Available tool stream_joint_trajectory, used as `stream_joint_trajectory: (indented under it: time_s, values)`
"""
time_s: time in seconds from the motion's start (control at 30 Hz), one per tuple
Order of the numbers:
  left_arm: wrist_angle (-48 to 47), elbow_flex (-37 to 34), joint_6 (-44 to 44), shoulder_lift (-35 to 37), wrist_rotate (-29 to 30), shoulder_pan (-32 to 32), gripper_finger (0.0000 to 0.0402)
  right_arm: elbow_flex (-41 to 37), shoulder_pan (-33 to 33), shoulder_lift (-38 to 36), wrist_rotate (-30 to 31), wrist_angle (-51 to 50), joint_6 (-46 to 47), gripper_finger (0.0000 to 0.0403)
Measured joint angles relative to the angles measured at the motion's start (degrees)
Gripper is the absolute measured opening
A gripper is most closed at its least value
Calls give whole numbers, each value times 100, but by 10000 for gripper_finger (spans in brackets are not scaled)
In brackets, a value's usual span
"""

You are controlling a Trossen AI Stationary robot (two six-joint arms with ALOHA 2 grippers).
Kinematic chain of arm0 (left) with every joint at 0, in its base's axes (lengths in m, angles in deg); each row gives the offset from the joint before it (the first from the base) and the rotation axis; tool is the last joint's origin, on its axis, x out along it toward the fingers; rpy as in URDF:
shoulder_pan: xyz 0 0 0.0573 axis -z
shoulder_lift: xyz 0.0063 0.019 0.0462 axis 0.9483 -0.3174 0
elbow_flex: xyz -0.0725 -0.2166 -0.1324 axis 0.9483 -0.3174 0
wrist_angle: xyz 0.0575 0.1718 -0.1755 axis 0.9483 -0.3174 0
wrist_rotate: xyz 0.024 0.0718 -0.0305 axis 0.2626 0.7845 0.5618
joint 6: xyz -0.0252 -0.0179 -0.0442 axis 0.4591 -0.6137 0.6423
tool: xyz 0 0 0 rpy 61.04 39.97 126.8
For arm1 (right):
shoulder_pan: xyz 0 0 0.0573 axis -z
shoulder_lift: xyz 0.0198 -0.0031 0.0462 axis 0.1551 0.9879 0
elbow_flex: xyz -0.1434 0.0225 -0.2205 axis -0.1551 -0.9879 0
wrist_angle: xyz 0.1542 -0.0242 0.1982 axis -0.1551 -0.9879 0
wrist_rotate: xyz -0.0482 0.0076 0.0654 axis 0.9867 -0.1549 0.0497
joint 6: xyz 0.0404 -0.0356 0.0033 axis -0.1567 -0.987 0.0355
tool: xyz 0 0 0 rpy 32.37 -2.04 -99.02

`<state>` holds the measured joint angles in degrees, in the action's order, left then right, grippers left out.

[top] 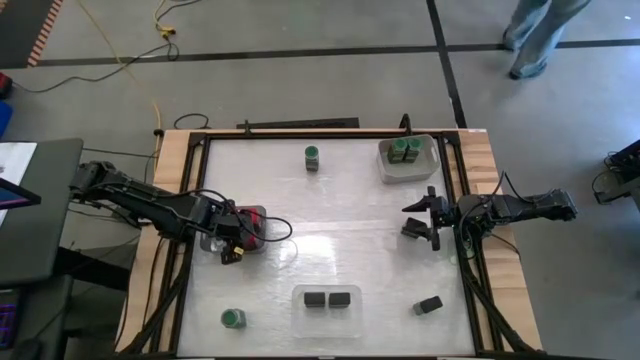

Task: Sort spices by type
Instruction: Put the red seasoning can into the black bin, then put the top black seasoning can into the transparent bin

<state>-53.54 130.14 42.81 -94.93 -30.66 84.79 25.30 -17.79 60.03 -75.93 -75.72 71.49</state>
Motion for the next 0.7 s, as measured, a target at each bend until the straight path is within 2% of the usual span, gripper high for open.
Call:
stream_joint_trajectory:
  time_s: [0.5,0.7]
  values:
    - [-62,182,-101,2,0,-2,290,0,0,1,0,0,2,302]
    - [-716,572,-103,2,-3,1,290,2,0,1,2,0,2,302]
